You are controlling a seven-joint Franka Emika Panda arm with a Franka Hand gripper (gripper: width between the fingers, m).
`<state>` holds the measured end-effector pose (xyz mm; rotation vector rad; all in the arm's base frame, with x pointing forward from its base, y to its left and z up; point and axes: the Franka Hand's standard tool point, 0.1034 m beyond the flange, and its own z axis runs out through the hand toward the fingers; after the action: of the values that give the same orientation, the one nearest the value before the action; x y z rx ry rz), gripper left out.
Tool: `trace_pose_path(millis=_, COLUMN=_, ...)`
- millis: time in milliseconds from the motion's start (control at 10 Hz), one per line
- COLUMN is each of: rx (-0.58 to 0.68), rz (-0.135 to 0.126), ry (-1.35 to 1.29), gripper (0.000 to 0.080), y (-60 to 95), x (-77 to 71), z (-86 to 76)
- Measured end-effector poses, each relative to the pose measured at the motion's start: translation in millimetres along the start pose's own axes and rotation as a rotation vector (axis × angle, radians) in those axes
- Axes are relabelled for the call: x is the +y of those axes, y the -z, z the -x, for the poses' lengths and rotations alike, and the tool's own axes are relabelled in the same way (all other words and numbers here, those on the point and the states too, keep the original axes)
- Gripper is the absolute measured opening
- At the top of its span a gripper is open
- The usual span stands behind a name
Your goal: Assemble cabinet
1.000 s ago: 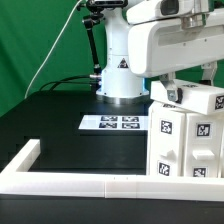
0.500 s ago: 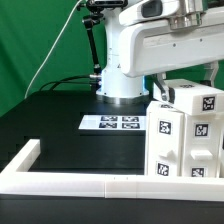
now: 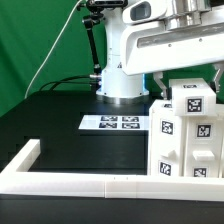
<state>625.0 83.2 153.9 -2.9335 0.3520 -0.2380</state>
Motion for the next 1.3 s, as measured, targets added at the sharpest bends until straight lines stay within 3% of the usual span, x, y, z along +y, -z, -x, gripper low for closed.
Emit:
trace_pose_path(millis=400, rx=0.023, rz=-0.021, ry=-0.286, gripper=0.0562, y=0.9, x=2.2, z=-3.9)
trace_pose_path(millis=800, rx=0.021, rz=-0.023, ry=-0.506, gripper=0.0563, y=1.0, x=3.1, z=-4.2)
trace_pose_path(millis=1300, rx=-0.003, rz=-0.038, ry=-1.012, gripper=0.0563, y=0.8, x=1.1, z=4.0)
